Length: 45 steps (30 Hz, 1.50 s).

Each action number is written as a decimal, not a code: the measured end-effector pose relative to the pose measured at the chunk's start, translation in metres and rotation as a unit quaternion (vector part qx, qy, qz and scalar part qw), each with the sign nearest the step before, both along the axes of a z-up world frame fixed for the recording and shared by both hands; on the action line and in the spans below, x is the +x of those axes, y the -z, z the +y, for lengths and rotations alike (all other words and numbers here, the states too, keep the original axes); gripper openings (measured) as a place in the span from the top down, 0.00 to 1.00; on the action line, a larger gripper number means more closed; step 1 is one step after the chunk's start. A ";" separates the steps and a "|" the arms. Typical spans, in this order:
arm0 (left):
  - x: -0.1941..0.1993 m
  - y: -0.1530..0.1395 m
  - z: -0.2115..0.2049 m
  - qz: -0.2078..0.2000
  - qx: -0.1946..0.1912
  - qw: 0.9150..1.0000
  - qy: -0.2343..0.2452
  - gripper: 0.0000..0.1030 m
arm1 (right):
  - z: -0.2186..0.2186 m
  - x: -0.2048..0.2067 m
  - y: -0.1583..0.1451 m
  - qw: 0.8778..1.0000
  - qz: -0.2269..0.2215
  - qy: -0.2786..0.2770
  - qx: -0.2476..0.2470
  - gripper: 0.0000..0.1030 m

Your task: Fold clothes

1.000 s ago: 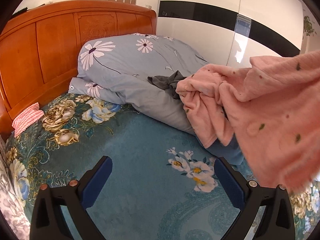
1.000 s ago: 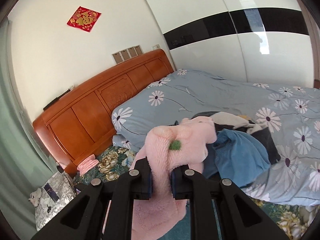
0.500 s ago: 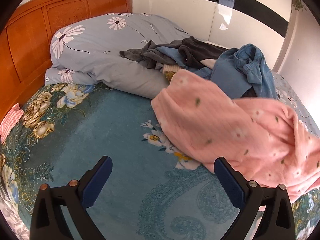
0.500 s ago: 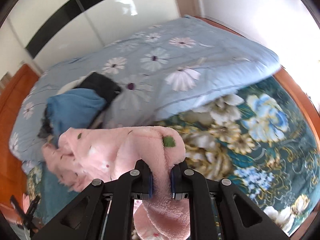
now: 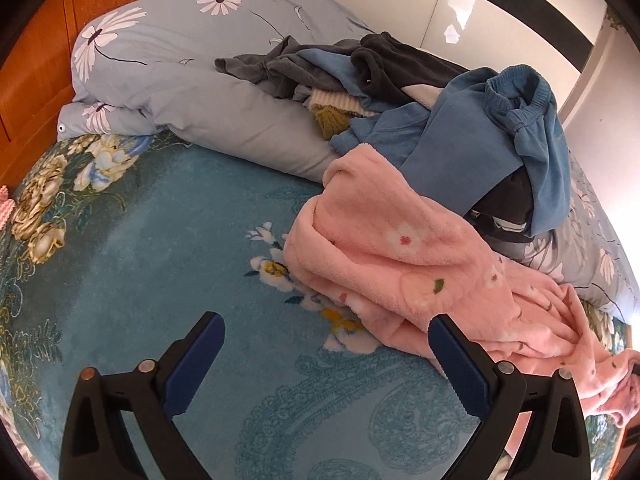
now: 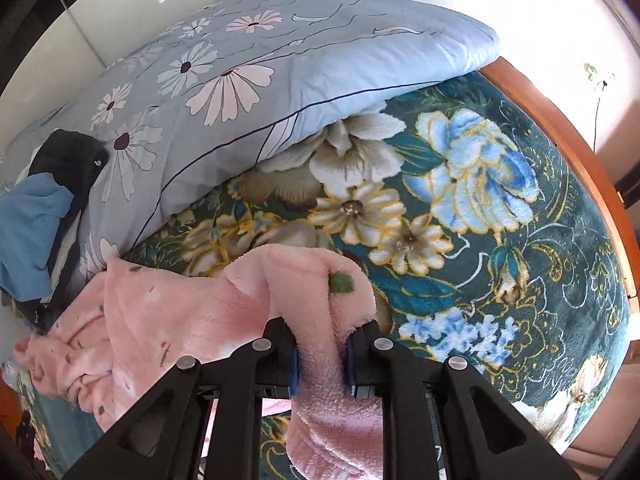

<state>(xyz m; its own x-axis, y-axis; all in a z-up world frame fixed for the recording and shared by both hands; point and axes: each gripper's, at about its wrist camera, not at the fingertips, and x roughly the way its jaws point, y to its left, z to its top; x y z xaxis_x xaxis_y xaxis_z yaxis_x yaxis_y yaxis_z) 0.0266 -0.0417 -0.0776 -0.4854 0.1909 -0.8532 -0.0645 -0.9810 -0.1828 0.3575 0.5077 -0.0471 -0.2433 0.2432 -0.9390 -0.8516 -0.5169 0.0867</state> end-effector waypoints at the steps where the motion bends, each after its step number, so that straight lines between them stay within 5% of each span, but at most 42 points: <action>1: -0.008 0.003 0.000 -0.008 0.002 1.000 -0.004 0.00 | 0.000 0.000 -0.004 1.000 0.001 -0.006 -0.002 0.80; 6: -0.042 0.022 -0.004 -0.050 0.014 0.998 -0.035 0.00 | -0.013 0.001 -0.022 0.999 -0.004 -0.042 -0.010 0.64; 8: -0.051 0.029 -0.008 -0.064 0.023 0.996 -0.051 0.00 | -0.014 0.000 -0.025 0.998 0.012 -0.060 -0.032 0.51; 14: -0.067 0.043 -0.011 -0.092 0.041 0.992 -0.070 0.01 | -0.001 0.010 -0.033 0.987 0.074 -0.087 -0.115 0.38; 16: -0.071 0.047 -0.011 -0.099 0.045 0.991 -0.075 0.01 | 0.000 0.014 -0.039 0.987 0.083 -0.092 -0.099 0.37; 18: -0.073 0.050 -0.012 -0.106 0.055 0.990 -0.079 0.01 | -0.001 0.020 -0.048 0.988 0.097 -0.098 -0.072 0.23; 21: -0.078 0.054 -0.011 -0.117 0.066 0.988 -0.082 0.04 | -0.003 0.030 -0.062 0.989 0.122 -0.088 -0.011 0.17; 27: -0.084 0.059 -0.008 -0.133 0.080 0.984 -0.092 0.23 | -0.012 0.017 -0.059 0.987 0.136 -0.079 0.010 0.13; 30: -0.081 0.058 -0.011 -0.134 0.093 0.981 -0.107 0.34 | -0.031 -0.007 -0.046 0.985 0.133 -0.106 -0.001 0.00; 32: -0.080 0.060 -0.015 -0.140 0.108 0.977 -0.122 0.58 | -0.043 -0.024 -0.039 0.982 0.148 -0.119 -0.016 0.00; 37: -0.075 0.059 -0.013 -0.142 0.125 0.974 -0.127 0.95 | -0.083 -0.067 -0.028 0.970 0.172 -0.164 -0.046 0.00; 45: -0.050 -0.001 -0.043 -0.051 0.137 0.978 -0.150 0.96 | -0.135 -0.105 -0.005 0.961 0.177 -0.198 -0.078 0.00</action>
<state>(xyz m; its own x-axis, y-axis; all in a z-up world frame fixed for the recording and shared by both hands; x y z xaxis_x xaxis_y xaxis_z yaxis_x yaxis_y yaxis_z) -0.0234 -0.0843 -0.0766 -0.4690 0.2813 -0.8372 0.2520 -0.8659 -0.4321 0.2527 0.3729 -0.0421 -0.5990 -0.0715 -0.7976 -0.4942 -0.7507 0.4384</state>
